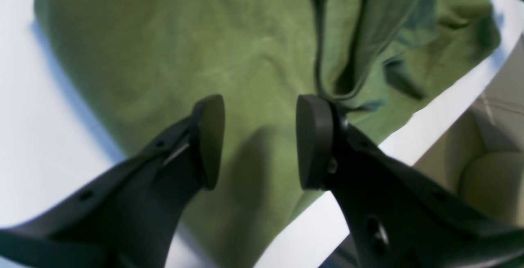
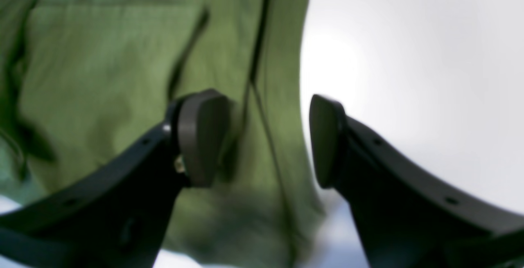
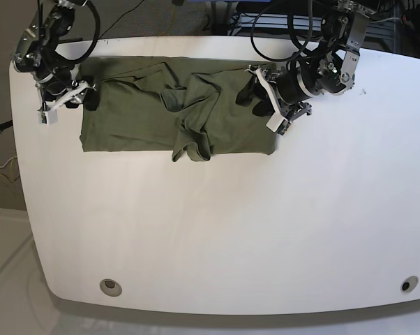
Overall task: Fold the T-shirt properly
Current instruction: 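Grasp the bundle's ends with both grippers and lift them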
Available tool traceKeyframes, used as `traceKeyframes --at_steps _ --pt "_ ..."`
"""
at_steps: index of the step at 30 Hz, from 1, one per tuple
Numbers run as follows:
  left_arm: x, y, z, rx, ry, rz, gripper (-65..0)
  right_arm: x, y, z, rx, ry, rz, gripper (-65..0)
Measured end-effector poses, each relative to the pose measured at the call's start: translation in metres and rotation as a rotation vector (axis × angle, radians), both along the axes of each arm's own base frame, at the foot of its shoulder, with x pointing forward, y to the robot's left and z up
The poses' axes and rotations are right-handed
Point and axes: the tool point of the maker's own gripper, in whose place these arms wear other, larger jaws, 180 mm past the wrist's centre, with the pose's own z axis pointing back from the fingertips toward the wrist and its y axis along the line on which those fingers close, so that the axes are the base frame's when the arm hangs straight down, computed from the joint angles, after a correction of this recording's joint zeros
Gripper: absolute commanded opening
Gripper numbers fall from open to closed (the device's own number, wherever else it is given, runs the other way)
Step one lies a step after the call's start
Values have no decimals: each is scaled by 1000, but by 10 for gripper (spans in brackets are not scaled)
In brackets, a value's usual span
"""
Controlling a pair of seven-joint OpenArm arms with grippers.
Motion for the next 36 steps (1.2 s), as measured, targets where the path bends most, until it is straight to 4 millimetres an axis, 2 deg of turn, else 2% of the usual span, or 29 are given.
traceKeyframes --at_steps 4,8,12,22,26,32,36 --pt "0 -4 2 -10 -3 3 -385 -1 -17 1 44 -16 -39 -294" --pt "2 -11 6 -35 -10 4 -383 -2 -25 6 36 -45 -63 -223" --pt "3 -8 5 -30 -11 8 -382 -1 -20 8 41 -88 -86 -185" --pt "2 -5 1 -16 -3 5 -379 -3 -13 4 30 -112 -87 -193" --pt "2 -4 1 -14 -2 6 -375 4 -1 2 39 -113 -44 -198" --pt "3 -4 2 -15 -5 8 -375 24 46 -2 95 -134 89 -206" --pt "4 -4 2 -15 -6 7 -372 28 64 -3 137 -141 117 -225"
